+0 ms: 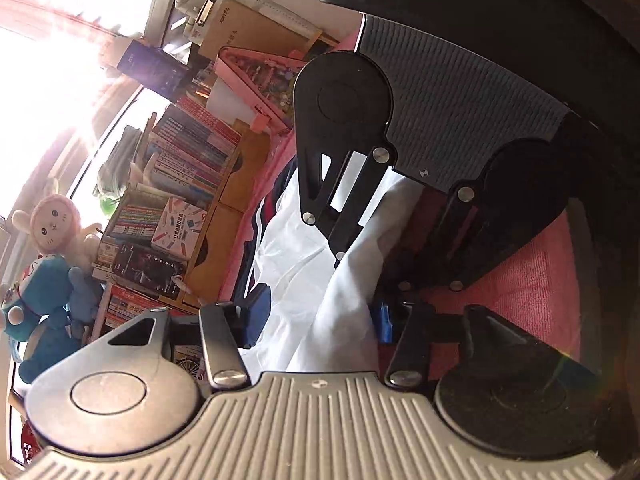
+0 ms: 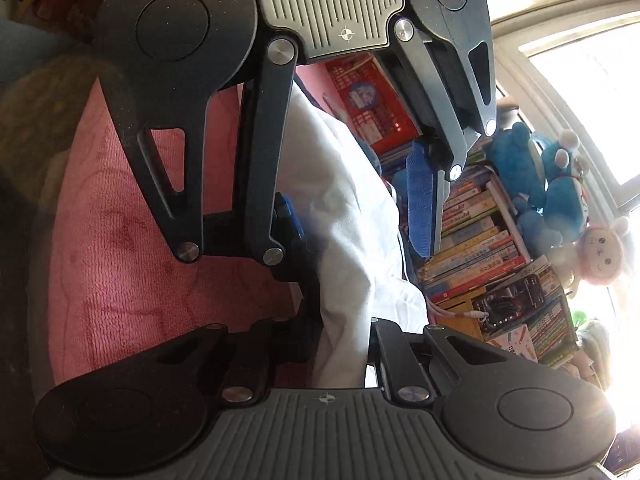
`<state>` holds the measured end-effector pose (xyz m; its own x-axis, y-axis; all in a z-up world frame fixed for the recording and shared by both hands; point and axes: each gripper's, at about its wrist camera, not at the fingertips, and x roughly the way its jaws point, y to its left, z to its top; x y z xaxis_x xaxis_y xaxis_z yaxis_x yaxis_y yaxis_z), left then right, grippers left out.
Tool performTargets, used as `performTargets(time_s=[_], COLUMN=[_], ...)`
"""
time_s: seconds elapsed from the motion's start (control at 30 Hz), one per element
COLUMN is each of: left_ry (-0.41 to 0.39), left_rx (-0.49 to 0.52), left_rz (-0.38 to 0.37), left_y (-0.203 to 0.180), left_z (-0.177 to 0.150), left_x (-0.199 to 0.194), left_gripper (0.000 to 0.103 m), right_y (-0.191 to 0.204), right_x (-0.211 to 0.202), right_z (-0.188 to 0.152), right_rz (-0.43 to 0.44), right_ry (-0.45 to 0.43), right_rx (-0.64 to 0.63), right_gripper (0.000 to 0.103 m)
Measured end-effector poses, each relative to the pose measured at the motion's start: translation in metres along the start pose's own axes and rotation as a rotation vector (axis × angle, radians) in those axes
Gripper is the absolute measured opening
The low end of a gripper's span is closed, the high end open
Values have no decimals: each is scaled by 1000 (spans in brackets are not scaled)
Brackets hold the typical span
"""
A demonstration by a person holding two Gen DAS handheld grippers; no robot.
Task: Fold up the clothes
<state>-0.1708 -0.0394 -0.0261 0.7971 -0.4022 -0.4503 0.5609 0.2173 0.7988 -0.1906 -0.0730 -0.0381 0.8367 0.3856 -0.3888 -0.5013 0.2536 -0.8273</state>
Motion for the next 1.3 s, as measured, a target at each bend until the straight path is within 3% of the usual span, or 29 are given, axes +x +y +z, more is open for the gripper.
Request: performTargets(time_s=[0.07, 0.13, 0.23, 0.33, 0.4, 0.43, 0.53, 0.83, 0.93, 1.13, 1.3], left_ry=[67, 107, 132, 89, 67, 64, 75, 209, 295, 390, 392], left_rx=[-38, -56, -30, 20, 46, 56, 68, 22, 19, 7, 19], left_rz=[-87, -128, -121, -106, -104, -107, -102, -96, -79, -30, -10], left_y=[9, 15, 15, 6, -2, -5, -9, 6, 12, 16, 13], left_z=[-3, -14, -17, -8, -3, -2, -5, -45, -68, -99, -102], left_x=[5, 5, 6, 10, 14, 17, 19, -4, -14, -33, -40], left_gripper=[39, 39, 52, 52, 43, 31, 17, 9, 4, 3, 3], right_y=[-1, -3, -6, -6, -5, -2, 4, 9, 6, 5, 8], right_x=[0, 0, 0, 6, 6, 5, 1, -10, -17, -47, -55], right_z=[-2, -6, -11, -9, -7, -6, -5, -25, -44, -112, -123], right_rz=[-3, -4, 4, 2, -2, -4, -13, -8, -22, -92, -115], right_ry=[0, 4, 12, 15, 20, 23, 35, 79, 145, 395, 429], right_rx=[-18, -31, -19, -18, -18, -22, -30, -121, -164, -239, -218], right_gripper=[12, 12, 12, 11, 11, 11, 10, 7, 7, 7, 7])
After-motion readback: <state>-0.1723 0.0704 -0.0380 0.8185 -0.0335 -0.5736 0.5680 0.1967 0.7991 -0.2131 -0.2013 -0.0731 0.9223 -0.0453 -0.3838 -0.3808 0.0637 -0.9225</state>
